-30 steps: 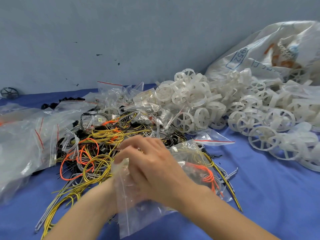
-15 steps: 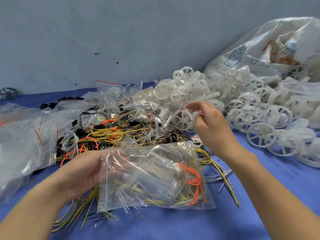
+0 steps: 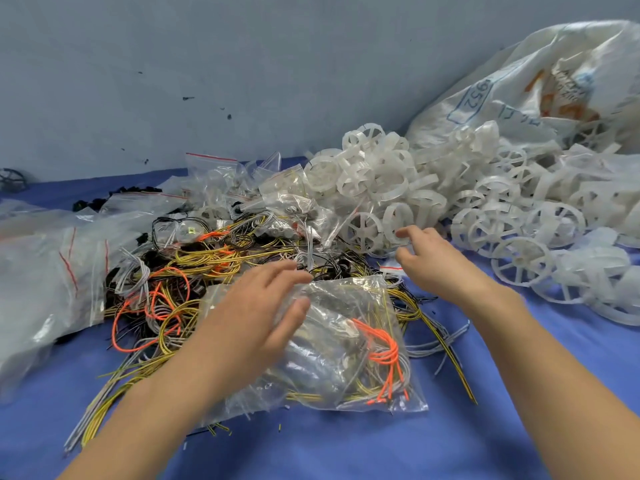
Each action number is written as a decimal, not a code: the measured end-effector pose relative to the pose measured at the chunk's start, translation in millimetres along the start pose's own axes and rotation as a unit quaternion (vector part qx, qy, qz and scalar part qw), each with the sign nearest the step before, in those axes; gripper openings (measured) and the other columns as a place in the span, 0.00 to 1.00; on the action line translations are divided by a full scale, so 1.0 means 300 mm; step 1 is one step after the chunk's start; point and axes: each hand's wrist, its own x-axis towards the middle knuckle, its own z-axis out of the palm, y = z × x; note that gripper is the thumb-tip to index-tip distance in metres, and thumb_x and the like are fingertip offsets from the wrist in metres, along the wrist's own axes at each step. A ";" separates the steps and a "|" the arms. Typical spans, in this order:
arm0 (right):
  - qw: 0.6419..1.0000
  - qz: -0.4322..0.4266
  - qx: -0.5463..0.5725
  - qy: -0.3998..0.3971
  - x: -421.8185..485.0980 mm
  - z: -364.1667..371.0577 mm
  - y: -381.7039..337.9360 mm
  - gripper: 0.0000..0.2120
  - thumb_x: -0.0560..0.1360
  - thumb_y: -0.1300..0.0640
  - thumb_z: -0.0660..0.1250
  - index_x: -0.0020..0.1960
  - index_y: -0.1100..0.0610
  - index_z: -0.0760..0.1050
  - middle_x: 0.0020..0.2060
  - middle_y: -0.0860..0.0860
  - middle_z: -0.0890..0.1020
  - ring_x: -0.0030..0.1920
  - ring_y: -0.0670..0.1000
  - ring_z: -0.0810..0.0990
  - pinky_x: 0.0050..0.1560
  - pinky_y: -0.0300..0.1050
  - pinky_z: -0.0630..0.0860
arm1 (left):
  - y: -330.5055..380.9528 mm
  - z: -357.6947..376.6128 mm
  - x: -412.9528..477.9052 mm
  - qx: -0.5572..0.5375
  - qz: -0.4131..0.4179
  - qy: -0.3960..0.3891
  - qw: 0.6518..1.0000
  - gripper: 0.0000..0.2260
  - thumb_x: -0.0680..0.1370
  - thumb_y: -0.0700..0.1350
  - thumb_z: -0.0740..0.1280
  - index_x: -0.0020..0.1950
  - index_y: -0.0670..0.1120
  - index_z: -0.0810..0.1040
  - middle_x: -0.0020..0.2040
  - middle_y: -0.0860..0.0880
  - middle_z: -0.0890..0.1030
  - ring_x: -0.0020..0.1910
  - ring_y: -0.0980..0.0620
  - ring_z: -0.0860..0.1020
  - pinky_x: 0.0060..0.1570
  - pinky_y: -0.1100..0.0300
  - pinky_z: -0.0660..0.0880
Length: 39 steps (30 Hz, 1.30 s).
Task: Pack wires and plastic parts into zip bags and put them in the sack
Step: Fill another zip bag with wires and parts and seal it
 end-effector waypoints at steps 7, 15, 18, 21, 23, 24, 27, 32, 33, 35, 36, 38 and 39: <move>0.997 -0.027 -0.027 0.063 0.033 0.054 0.036 0.21 0.81 0.52 0.56 0.73 0.50 0.64 0.69 0.55 0.68 0.66 0.59 0.69 0.63 0.57 0.69 | -0.069 0.117 -0.035 0.101 -0.038 -0.078 0.991 0.25 0.80 0.63 0.42 0.75 0.58 0.60 0.77 0.54 0.59 0.76 0.55 0.56 0.72 0.61 0.48; 0.986 -0.119 -0.087 0.083 0.100 0.090 0.031 0.21 0.82 0.48 0.56 0.74 0.41 0.64 0.73 0.54 0.66 0.69 0.61 0.67 0.65 0.60 0.67 | -0.070 0.089 -0.020 0.030 -0.027 -0.059 0.997 0.22 0.80 0.61 0.47 0.72 0.58 0.64 0.72 0.59 0.63 0.72 0.60 0.60 0.73 0.60 0.58; 0.988 -0.099 -0.096 0.073 0.119 0.102 0.015 0.20 0.82 0.46 0.54 0.74 0.41 0.66 0.74 0.54 0.65 0.70 0.61 0.65 0.66 0.59 0.65 | -0.064 0.066 -0.014 0.000 -0.024 -0.040 0.999 0.21 0.81 0.60 0.49 0.72 0.58 0.66 0.70 0.61 0.64 0.70 0.61 0.62 0.70 0.59 0.62; 0.989 -0.094 -0.076 0.081 0.117 0.104 0.005 0.19 0.83 0.47 0.54 0.73 0.44 0.68 0.71 0.55 0.68 0.68 0.61 0.67 0.64 0.58 0.65 | -0.063 0.046 -0.017 -0.015 -0.017 -0.019 1.000 0.18 0.81 0.58 0.51 0.70 0.59 0.67 0.68 0.62 0.66 0.69 0.63 0.63 0.68 0.62 0.62; 0.991 -0.090 -0.038 0.094 0.106 0.097 -0.002 0.18 0.82 0.49 0.55 0.70 0.46 0.72 0.69 0.55 0.70 0.67 0.61 0.67 0.64 0.57 0.65 | -0.067 0.034 -0.018 -0.021 -0.024 -0.007 0.999 0.18 0.82 0.57 0.52 0.70 0.58 0.68 0.68 0.61 0.67 0.69 0.62 0.64 0.69 0.59 0.63; 0.990 -0.090 -0.012 0.107 0.100 0.090 -0.006 0.17 0.82 0.49 0.57 0.68 0.48 0.74 0.68 0.55 0.71 0.66 0.60 0.68 0.64 0.57 0.66 | -0.070 0.027 -0.020 -0.025 -0.028 0.000 0.999 0.18 0.81 0.56 0.53 0.70 0.57 0.68 0.68 0.60 0.67 0.69 0.61 0.64 0.70 0.59 0.63; 0.979 -0.105 0.056 0.167 0.086 0.061 -0.020 0.12 0.81 0.52 0.61 0.61 0.50 0.79 0.60 0.55 0.75 0.61 0.57 0.72 0.61 0.55 0.71 | -0.078 0.011 -0.025 -0.036 -0.034 0.030 0.998 0.19 0.81 0.56 0.53 0.70 0.55 0.70 0.67 0.60 0.68 0.68 0.64 0.63 0.68 0.64 0.60; 0.958 -0.120 0.122 0.230 0.061 0.014 -0.053 0.08 0.79 0.56 0.65 0.55 0.50 0.81 0.51 0.52 0.73 0.53 0.52 0.75 0.54 0.48 0.73 | -0.081 -0.005 -0.029 -0.046 -0.040 0.058 0.996 0.18 0.81 0.56 0.53 0.70 0.55 0.70 0.66 0.62 0.69 0.66 0.67 0.63 0.62 0.75 0.57; 0.955 -0.124 0.136 0.231 0.053 0.007 -0.065 0.08 0.78 0.57 0.65 0.55 0.50 0.80 0.52 0.52 0.73 0.51 0.51 0.75 0.53 0.47 0.73 | -0.079 -0.008 -0.029 -0.050 -0.040 0.063 0.996 0.18 0.81 0.56 0.53 0.69 0.55 0.70 0.65 0.62 0.69 0.66 0.68 0.64 0.62 0.77 0.57; 0.946 -0.142 0.174 0.233 0.038 -0.014 -0.090 0.08 0.78 0.56 0.67 0.55 0.48 0.79 0.53 0.51 0.74 0.47 0.49 0.75 0.51 0.44 0.74 | -0.075 -0.014 -0.029 -0.068 -0.039 0.079 0.994 0.17 0.82 0.55 0.53 0.69 0.56 0.70 0.64 0.63 0.70 0.65 0.69 0.65 0.61 0.77 0.59; 0.940 -0.154 0.198 0.233 0.032 -0.028 -0.103 0.07 0.77 0.56 0.67 0.54 0.47 0.78 0.53 0.49 0.75 0.46 0.47 0.76 0.49 0.40 0.73 | -0.072 -0.017 -0.029 -0.081 -0.039 0.088 0.992 0.16 0.82 0.56 0.53 0.69 0.56 0.70 0.63 0.64 0.70 0.65 0.69 0.65 0.61 0.75 0.61; 0.929 -0.172 0.228 0.233 0.021 -0.050 -0.131 0.08 0.77 0.56 0.68 0.54 0.46 0.78 0.53 0.47 0.75 0.47 0.43 0.76 0.47 0.34 0.72 | -0.067 -0.024 -0.029 -0.096 -0.041 0.103 0.989 0.16 0.82 0.56 0.53 0.68 0.58 0.69 0.62 0.65 0.70 0.64 0.69 0.66 0.59 0.72 0.64; 0.930 -0.177 0.222 0.234 0.018 -0.052 -0.139 0.09 0.77 0.57 0.68 0.55 0.46 0.78 0.53 0.47 0.75 0.48 0.43 0.76 0.47 0.34 0.72 | -0.066 -0.026 -0.029 -0.096 -0.041 0.107 0.989 0.15 0.82 0.57 0.53 0.68 0.58 0.69 0.62 0.65 0.70 0.63 0.69 0.66 0.58 0.73 0.64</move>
